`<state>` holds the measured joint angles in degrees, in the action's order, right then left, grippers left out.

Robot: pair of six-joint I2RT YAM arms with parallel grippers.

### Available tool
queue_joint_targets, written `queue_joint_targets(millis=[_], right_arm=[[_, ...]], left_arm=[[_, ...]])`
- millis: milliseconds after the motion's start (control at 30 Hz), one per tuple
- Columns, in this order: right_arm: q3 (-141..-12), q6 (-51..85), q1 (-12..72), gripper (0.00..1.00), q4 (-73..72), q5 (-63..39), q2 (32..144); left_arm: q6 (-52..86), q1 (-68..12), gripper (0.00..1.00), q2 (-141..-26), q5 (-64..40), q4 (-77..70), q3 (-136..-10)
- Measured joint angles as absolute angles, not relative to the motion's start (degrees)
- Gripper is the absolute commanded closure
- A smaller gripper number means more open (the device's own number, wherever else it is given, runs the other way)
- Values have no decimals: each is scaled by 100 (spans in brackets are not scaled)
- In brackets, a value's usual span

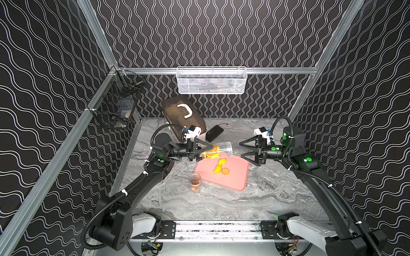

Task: Pour the cookies out of the jar
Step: Unscrew the lid from the jar.

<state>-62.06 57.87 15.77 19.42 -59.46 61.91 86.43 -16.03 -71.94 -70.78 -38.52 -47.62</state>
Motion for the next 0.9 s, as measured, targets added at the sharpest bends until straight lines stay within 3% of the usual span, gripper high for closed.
queue_joint_targets(millis=[400,900], right_arm=[[-6311,5933,2342,8,1647,-6075,6554],[-6215,6200,2552,20,1212,-6123,6657]], left_arm=[[8399,-1605,31,-7168,-7242,-3535,-4801],[8433,-1608,31,-7166,-7284,-3642,-4801]])
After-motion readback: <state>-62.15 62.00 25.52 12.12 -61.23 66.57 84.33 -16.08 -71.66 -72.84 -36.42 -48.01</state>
